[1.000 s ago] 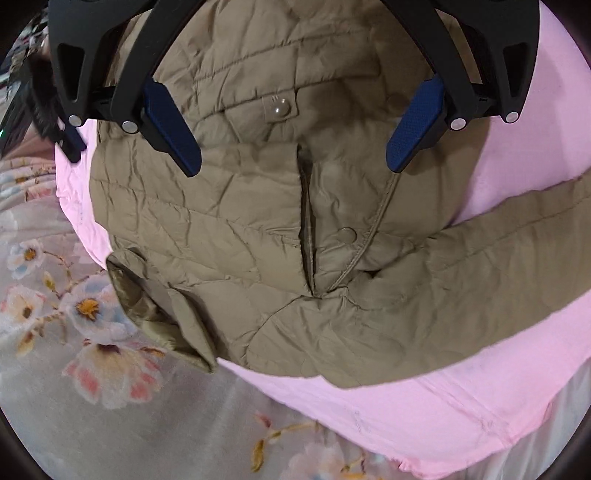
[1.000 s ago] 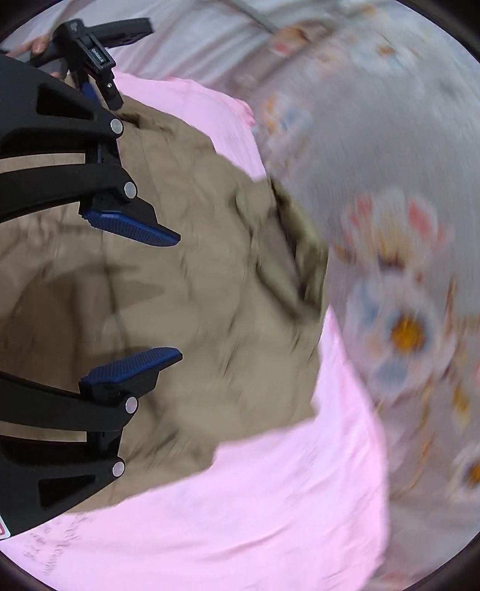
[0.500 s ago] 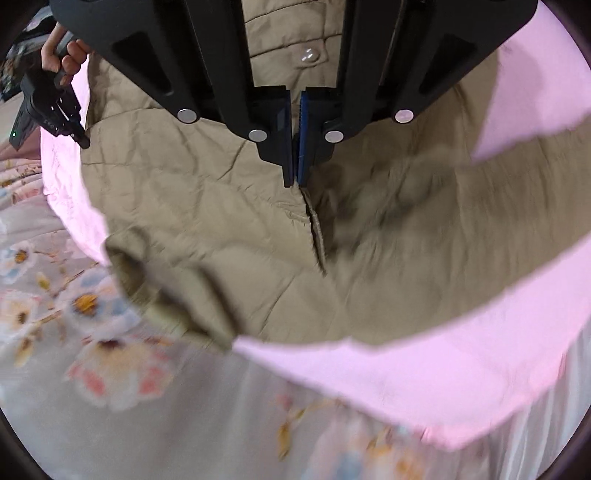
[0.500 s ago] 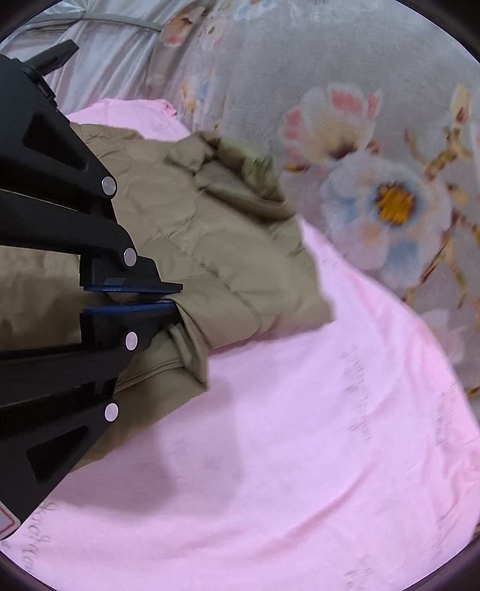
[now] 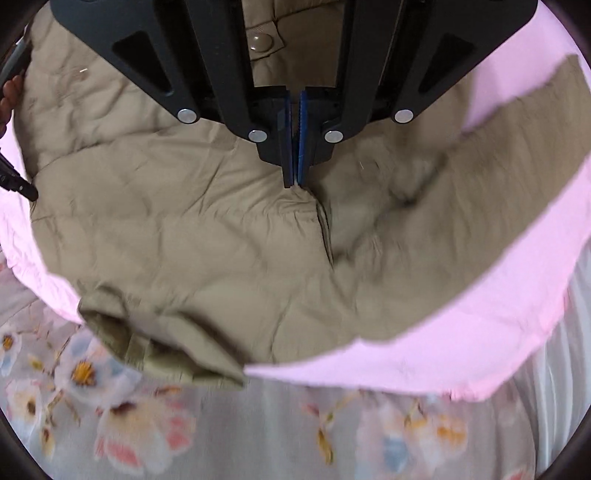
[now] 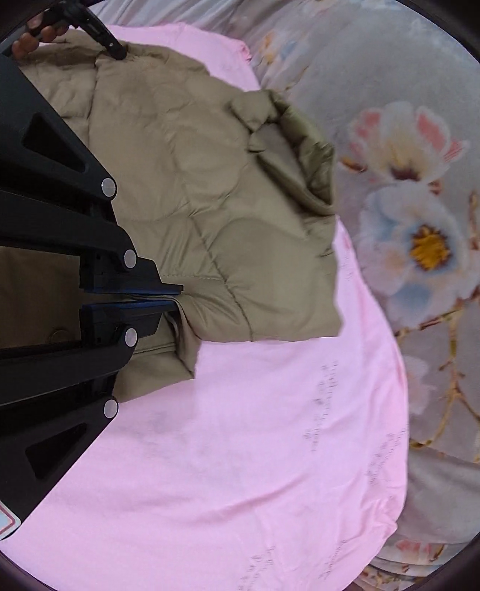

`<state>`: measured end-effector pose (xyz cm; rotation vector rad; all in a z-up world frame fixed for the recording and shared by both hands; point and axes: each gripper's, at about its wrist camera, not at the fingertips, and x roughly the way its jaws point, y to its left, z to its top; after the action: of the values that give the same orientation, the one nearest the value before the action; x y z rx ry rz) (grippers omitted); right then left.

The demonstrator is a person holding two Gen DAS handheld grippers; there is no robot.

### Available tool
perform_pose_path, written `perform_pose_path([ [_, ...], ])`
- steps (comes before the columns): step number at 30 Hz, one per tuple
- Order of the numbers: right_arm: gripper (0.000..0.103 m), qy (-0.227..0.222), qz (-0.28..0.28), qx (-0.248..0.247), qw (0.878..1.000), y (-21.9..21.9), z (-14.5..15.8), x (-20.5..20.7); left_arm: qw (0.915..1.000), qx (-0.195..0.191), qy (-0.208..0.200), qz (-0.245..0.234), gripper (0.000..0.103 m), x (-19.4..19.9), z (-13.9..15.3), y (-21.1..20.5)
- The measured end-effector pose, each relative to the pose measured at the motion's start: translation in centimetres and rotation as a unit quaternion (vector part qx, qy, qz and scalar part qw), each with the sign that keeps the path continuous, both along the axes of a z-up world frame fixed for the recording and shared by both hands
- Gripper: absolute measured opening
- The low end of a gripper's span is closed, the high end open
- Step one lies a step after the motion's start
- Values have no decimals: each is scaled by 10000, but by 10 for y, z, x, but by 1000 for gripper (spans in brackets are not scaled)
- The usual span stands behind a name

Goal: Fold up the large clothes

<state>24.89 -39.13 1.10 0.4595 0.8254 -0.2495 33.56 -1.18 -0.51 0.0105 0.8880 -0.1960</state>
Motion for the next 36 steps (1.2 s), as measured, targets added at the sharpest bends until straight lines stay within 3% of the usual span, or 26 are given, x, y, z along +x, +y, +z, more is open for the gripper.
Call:
perform_pose_path([
  [4, 7, 149, 52, -90, 9998, 2, -5, 1, 10000, -43, -26, 18, 4, -1, -10, 3],
  [6, 13, 264, 33, -217, 9994, 3, -1, -2, 10000, -56, -76, 4, 7, -1, -6, 7],
  [9, 20, 275, -151, -586, 9978, 14, 17, -19, 9995, 222, -213, 60, 34, -15, 5, 13],
  [12, 20, -179, 56, -942, 9954, 38, 48, -30, 9985, 251, -475, 68, 41, -24, 34, 12],
  [16, 20, -347, 881, -920, 9912, 93, 67, -8, 9978, -226, -624, -42, 52, -24, 69, -14],
  [19, 20, -72, 1383, -801, 9871, 130, 51, 19, 9982, -43, -449, -392, 52, -15, 56, -56],
  [24, 20, 410, 1456, -779, 9854, 148, -1, 42, 9983, 293, -310, -408, 53, -10, 9, -74],
  [29, 19, 197, 1402, -723, 9873, 144, -17, 35, 9986, -15, -365, -386, 57, -12, -6, -65],
  [36, 19, 151, 1343, -981, 9860, 152, -21, 31, 9984, 241, -367, -360, 59, -12, -11, -74],
])
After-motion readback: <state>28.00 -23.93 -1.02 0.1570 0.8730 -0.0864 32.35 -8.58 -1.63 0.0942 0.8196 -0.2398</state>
